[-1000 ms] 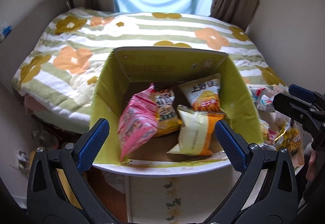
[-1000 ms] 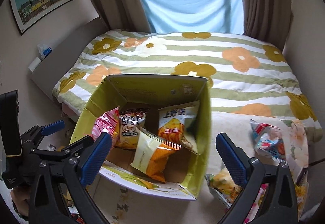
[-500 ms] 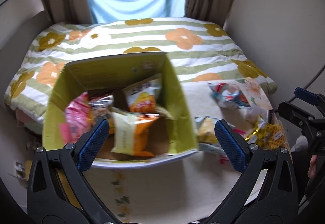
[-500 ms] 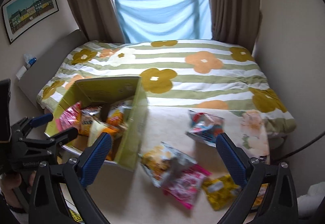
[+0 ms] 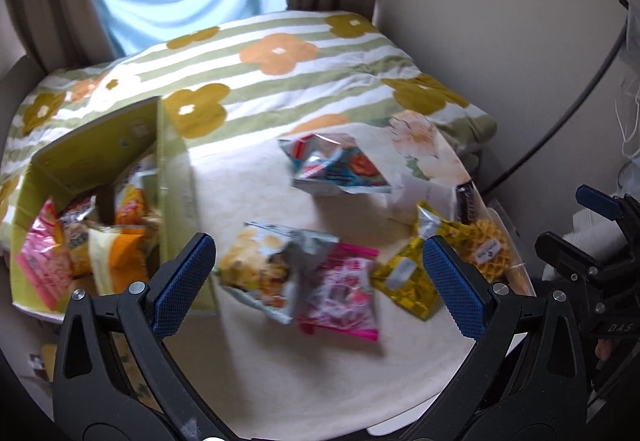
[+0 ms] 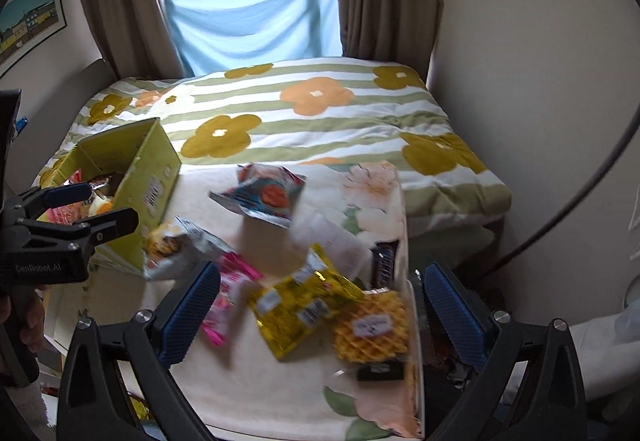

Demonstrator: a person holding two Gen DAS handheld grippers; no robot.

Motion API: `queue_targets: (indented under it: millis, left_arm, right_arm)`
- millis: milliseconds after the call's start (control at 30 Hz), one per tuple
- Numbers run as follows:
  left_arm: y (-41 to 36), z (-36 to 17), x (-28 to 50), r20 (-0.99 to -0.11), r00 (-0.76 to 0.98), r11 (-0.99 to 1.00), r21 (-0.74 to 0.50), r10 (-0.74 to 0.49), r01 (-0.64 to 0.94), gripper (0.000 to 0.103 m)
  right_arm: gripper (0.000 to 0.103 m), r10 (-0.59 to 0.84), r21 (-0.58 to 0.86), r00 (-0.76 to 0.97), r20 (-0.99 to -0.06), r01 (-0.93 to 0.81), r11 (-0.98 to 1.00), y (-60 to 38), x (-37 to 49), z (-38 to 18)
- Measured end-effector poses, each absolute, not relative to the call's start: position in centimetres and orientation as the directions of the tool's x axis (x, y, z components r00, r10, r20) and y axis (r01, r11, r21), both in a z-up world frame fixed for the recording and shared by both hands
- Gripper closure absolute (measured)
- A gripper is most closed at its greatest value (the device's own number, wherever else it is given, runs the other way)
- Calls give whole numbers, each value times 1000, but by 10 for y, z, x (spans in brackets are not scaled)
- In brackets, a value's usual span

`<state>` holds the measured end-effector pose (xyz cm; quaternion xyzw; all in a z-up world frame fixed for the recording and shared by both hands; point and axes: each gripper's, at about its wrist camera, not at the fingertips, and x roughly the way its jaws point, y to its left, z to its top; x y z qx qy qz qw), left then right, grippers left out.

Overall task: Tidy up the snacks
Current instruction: 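Move both tools back toward the remaining snacks, then grasp the yellow wafer packet with left tool while right tool grasps the waffle bag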

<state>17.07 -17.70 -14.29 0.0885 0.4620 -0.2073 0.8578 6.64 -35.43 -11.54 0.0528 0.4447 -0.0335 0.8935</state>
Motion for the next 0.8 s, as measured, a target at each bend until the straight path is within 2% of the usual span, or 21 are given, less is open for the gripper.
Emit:
queue_targets:
  millis: [200,400,700,767,800]
  left_arm:
    - [-220,-183,166,-875,387,842,-42,-291,538,0]
    - [-250,-228,173,-913,277,765,-57,-300,641,0]
    - [-285,-270,177,-935,170,649,-79,-312,757,0]
    - [-291,-275,177,-936,155,627,-83,-315,774,0]
    - [-294,-277,177,-938,150,618,-82,-314,782,1]
  right_arm:
    - [1,-29,73,566,-824,156,985,-375,49,-155]
    - [1,-112,-10,568,-815,180,984,-374,37,-195]
    - [1,-111,37,556,-824,249,968,-361,23,-230]
    - [2,-108,45,544,-832,261,964,-359,24,-238]
    - [6,-102,56,539,-836,268,962,-358,24,-243]
